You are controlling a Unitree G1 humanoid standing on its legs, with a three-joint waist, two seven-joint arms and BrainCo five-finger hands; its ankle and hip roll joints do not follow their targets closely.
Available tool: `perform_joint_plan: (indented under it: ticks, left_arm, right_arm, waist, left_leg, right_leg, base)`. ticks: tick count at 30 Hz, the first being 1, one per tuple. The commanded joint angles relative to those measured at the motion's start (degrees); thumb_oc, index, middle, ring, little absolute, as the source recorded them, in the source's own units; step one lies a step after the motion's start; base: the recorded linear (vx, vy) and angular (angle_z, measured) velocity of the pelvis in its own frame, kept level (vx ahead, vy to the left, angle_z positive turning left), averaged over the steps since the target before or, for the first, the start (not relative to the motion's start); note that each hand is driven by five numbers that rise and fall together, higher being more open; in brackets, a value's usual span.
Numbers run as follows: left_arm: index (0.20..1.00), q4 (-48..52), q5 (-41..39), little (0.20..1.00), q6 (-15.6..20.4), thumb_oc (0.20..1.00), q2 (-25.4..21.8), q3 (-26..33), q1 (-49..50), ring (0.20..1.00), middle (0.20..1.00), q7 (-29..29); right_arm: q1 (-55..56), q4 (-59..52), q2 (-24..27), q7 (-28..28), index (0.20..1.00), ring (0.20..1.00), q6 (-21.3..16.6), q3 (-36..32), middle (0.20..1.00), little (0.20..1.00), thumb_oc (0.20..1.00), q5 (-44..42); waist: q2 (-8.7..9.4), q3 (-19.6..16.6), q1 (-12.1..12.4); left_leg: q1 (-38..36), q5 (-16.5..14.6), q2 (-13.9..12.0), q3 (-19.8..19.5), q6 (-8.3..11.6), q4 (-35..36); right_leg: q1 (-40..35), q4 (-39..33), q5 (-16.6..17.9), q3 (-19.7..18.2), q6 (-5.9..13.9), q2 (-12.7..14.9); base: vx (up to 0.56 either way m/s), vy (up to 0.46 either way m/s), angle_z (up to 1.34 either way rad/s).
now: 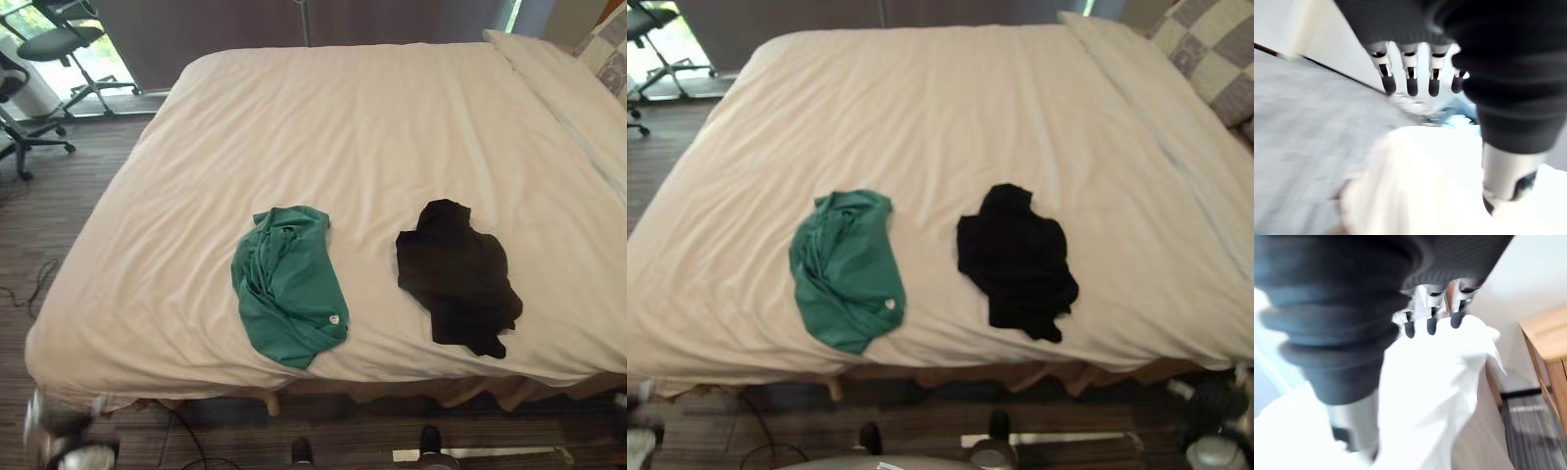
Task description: Tidy up the quilt and then pick up the clothes from the bed and put them into the laundry hamper.
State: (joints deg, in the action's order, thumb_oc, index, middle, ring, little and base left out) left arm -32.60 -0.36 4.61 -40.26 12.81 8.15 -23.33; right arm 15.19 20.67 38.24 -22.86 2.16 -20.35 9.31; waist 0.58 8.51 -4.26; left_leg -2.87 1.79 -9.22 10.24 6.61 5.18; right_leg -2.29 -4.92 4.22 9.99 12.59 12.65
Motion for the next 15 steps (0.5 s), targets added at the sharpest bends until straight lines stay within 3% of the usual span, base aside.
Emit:
perform_joint_plan:
  ticks: [1, 2, 5, 6, 10, 15]
  left_arm:
    - [1.000, 0.3, 7.6, 1.000, 6.0, 1.000, -5.7, 0.1, -7.8, 1.000, 1.000, -0.8]
    - [1.000, 5.3, 9.0, 1.000, 6.8, 1.000, -8.1, -3.6, -11.6, 1.000, 1.000, 1.2]
    - [1.000, 6.8, 10.4, 1.000, 6.0, 1.000, -7.8, -9.5, -17.3, 1.000, 1.000, 3.3]
    - [1.000, 7.6, 10.0, 1.000, 4.9, 1.000, -5.5, -15.1, -22.7, 1.000, 1.000, 5.8]
    - [1.000, 3.6, 13.3, 1.000, 2.4, 1.000, -1.2, -26.4, -33.8, 1.000, 1.000, 8.9]
    - [1.000, -6.3, 18.0, 1.000, -2.2, 1.000, 4.6, -34.2, -44.5, 1.000, 1.000, 9.9]
  right_arm:
    - [-5.3, 0.1, 3.8, -2.1, 1.000, 1.000, -6.2, 0.1, 1.000, 1.000, 1.000, 4.7]
    - [-9.0, -1.5, 7.4, -1.0, 1.000, 1.000, -7.5, 3.2, 1.000, 1.000, 1.000, 6.4]
    - [-14.4, -2.5, 9.4, 0.5, 1.000, 1.000, -7.8, 7.8, 1.000, 1.000, 1.000, 7.5]
    - [-19.8, -3.5, 9.6, 1.4, 1.000, 1.000, -7.8, 12.2, 1.000, 1.000, 1.000, 7.2]
    - [-30.1, -4.2, 8.6, 3.3, 1.000, 1.000, -7.3, 22.2, 1.000, 1.000, 1.000, 8.3]
    - [-38.3, -6.4, 6.7, 3.6, 1.000, 1.000, -7.1, 29.3, 1.000, 1.000, 1.000, 9.4]
  waist:
    - [1.93, 1.1, -0.8]
    - [2.10, 0.9, -0.9]
    - [2.32, 1.1, -0.9]
    - [2.50, 2.0, -1.0]
    - [2.77, 5.4, -1.1]
    - [3.09, 10.7, -1.1]
  left_leg:
    - [-4.0, -2.5, -2.7, 0.6, 3.27, -0.2]
    - [-4.0, -2.5, -2.8, 0.7, 3.22, -0.2]
    - [-4.0, -2.7, -2.8, 0.9, 3.09, -0.2]
    - [-4.0, -2.8, -2.8, 1.3, 2.92, -0.2]
    - [-3.0, -2.2, -2.9, 1.6, 2.59, -0.2]
    - [0.6, -0.6, -3.1, 2.2, 2.36, -0.7]
  right_leg:
    - [0.3, 1.9, 0.8, -1.2, 2.41, 3.0]
    - [0.5, 2.2, 0.6, -1.3, 2.41, 3.0]
    - [0.8, 2.4, 0.4, -1.5, 2.41, 3.0]
    - [1.4, 2.5, 0.5, -1.8, 2.41, 3.0]
    - [4.3, 3.2, 0.8, -2.8, 2.41, 2.6]
    - [9.8, 5.4, 1.4, -4.2, 2.41, 2.1]
  base:
    - [-0.01, -0.013, -0.10]
    - [0.02, -0.017, -0.11]
    - [-0.01, -0.006, -0.03]
    - [-0.07, -0.009, -0.07]
    - [-0.14, -0.006, -0.10]
    - [-0.17, 0.000, -0.12]
